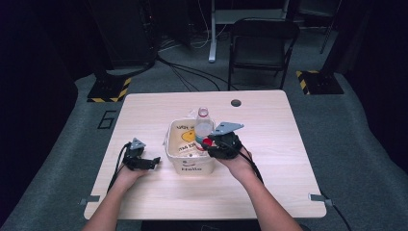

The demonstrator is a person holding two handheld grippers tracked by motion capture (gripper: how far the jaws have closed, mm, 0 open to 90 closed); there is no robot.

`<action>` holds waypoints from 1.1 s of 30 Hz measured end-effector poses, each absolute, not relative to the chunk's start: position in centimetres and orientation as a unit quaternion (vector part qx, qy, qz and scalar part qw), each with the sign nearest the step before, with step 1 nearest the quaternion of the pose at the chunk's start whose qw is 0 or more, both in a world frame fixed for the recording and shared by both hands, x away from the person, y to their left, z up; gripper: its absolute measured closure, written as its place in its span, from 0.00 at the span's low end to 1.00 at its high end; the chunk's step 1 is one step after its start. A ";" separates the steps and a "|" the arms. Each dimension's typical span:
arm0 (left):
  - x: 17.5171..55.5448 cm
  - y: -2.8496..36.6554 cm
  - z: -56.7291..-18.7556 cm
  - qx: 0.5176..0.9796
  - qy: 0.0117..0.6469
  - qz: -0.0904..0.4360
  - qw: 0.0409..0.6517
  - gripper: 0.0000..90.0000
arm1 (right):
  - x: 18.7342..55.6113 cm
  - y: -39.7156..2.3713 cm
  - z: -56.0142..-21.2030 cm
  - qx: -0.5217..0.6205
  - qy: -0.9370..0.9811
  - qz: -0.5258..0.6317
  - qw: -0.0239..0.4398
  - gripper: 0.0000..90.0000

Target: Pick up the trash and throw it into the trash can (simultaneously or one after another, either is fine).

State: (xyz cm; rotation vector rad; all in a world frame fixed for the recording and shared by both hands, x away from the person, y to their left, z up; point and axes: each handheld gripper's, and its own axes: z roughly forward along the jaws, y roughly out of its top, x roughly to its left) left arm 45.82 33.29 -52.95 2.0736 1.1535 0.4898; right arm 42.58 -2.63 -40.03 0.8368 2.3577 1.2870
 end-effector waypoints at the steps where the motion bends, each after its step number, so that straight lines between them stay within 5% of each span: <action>1: 45.8 33.3 -52.9 0.801 0.446 0.189 0.352 0.09 | 42.7 -2.6 -40.1 0.295 0.826 0.451 0.162 0.64; 33: 45.9 33.2 -52.9 0.801 0.446 0.189 0.351 0.08 | 42.1 -4.1 -39.3 0.320 0.811 0.455 0.183 0.48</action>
